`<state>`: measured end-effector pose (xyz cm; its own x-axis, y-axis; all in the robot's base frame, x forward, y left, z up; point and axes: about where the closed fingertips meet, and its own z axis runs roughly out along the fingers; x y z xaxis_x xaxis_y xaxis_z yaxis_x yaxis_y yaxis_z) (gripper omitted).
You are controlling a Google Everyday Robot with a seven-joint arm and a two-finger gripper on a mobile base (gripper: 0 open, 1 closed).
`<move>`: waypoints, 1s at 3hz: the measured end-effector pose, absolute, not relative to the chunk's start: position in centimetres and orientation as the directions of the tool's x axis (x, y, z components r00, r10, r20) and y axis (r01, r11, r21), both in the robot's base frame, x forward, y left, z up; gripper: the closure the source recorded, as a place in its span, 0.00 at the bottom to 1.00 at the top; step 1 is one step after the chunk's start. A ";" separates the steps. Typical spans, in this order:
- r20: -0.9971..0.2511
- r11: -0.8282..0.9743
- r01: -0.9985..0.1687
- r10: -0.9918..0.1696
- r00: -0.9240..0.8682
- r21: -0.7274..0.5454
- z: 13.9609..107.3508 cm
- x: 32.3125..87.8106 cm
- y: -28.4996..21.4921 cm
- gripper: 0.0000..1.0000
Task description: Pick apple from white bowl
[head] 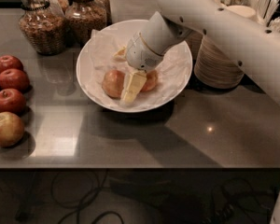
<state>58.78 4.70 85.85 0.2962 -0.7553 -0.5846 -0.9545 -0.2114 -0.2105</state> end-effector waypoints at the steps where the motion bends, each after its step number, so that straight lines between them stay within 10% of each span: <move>1: -0.588 -0.216 -0.956 -0.753 0.294 -0.201 85.4 58.9 4.9 0.26; 3: -0.591 -0.214 -0.957 -0.753 0.289 -0.196 85.2 59.0 4.9 0.65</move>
Offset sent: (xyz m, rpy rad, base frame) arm 0.0050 -0.0027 -0.0128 0.0074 0.0297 -0.0120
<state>58.96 4.88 85.17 0.2893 -0.7533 -0.5907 -0.9570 -0.2136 -0.1962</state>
